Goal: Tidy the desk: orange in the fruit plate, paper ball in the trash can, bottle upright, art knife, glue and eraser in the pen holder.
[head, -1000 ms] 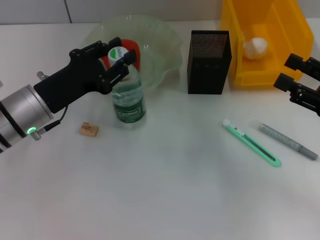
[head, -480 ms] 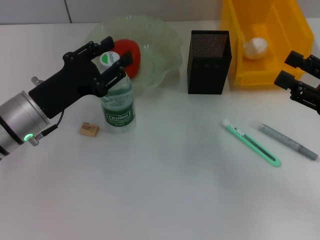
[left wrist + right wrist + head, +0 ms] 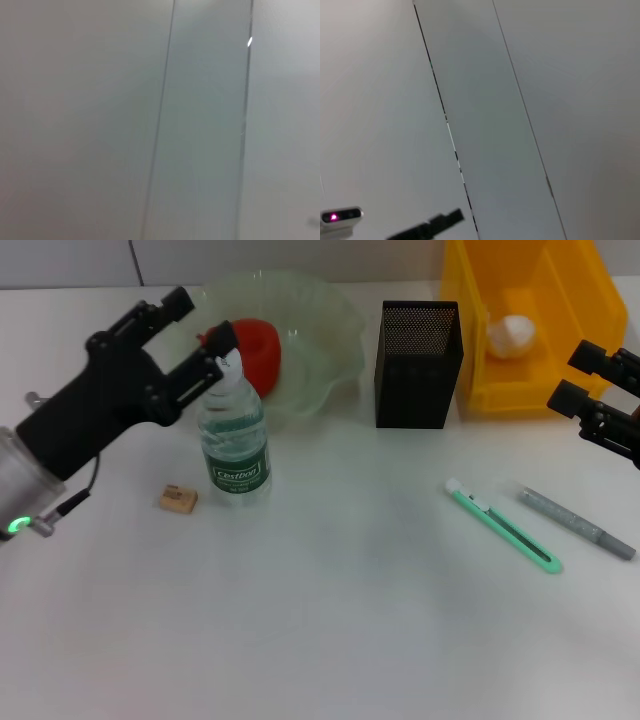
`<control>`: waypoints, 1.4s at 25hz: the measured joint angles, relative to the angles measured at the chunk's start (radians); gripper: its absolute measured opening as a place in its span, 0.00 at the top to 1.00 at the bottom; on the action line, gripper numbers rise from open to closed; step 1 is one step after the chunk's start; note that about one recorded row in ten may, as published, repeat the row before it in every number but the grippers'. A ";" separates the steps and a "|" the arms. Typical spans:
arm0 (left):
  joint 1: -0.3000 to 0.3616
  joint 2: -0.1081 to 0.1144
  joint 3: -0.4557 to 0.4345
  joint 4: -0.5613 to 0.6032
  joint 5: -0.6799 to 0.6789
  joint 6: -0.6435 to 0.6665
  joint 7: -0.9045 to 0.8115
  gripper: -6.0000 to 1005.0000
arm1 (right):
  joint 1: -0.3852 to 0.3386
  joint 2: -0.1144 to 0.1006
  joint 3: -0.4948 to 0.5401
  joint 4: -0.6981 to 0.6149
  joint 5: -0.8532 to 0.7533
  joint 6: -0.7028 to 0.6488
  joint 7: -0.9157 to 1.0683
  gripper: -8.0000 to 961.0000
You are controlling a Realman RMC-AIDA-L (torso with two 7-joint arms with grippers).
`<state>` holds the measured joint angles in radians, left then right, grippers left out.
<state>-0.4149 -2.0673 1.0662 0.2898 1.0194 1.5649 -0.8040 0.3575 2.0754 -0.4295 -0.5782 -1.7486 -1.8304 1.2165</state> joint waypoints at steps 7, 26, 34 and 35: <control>0.089 0.074 0.006 0.139 0.065 0.098 -0.196 0.33 | -0.004 0.000 0.000 0.000 0.000 -0.001 0.000 0.38; 0.143 0.090 -0.005 0.311 0.530 0.187 -0.349 0.33 | 0.148 -0.040 -0.247 -0.834 -0.409 -0.107 0.840 0.40; 0.140 0.078 -0.012 0.307 0.537 0.154 -0.348 0.33 | 0.349 -0.010 -0.547 -0.899 -0.831 -0.097 1.136 0.41; 0.141 0.077 -0.012 0.307 0.537 0.149 -0.348 0.33 | 0.359 0.001 -0.585 -0.879 -0.868 -0.071 1.153 0.41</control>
<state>-0.2743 -1.9905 1.0542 0.5972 1.5568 1.7137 -1.1522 0.7168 2.0760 -1.0148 -1.4569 -2.6166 -1.9017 2.3693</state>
